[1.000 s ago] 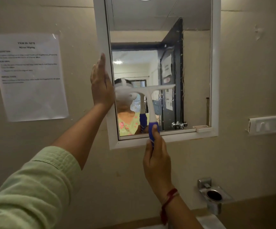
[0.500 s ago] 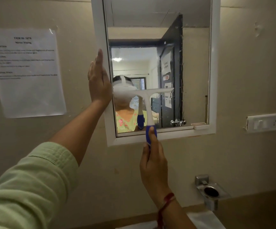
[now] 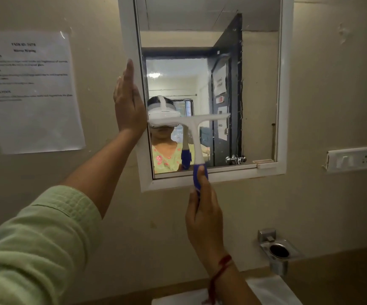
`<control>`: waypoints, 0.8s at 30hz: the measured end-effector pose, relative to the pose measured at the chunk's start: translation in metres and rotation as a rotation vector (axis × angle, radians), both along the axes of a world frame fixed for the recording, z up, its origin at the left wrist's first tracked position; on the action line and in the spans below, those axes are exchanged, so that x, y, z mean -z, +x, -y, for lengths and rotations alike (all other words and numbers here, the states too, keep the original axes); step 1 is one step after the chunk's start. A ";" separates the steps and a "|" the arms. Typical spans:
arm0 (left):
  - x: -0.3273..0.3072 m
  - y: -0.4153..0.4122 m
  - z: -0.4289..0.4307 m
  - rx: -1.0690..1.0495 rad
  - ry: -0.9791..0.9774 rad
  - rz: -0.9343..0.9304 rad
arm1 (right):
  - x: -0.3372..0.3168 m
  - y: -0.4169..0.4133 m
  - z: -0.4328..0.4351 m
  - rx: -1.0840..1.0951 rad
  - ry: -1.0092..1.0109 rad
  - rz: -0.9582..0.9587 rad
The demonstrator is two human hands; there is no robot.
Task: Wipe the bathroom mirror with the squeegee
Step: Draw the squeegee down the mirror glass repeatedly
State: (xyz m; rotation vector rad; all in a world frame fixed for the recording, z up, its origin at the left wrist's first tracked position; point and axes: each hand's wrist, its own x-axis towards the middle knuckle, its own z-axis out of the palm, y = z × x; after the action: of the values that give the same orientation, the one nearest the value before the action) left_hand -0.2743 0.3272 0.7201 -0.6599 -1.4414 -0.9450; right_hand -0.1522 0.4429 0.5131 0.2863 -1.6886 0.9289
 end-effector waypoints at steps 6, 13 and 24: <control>0.001 0.003 0.000 0.016 0.008 0.013 | 0.010 -0.001 -0.011 -0.034 0.012 0.041; 0.001 0.002 0.000 0.025 0.011 0.014 | 0.005 0.002 -0.006 -0.056 -0.016 0.019; 0.001 0.002 0.001 0.039 0.013 -0.004 | 0.042 0.008 0.000 -0.075 -0.046 0.070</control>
State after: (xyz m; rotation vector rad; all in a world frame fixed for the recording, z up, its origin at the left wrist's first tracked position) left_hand -0.2721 0.3264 0.7193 -0.6825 -1.4228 -0.9823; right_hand -0.1441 0.4425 0.4710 0.2911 -1.7278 1.0423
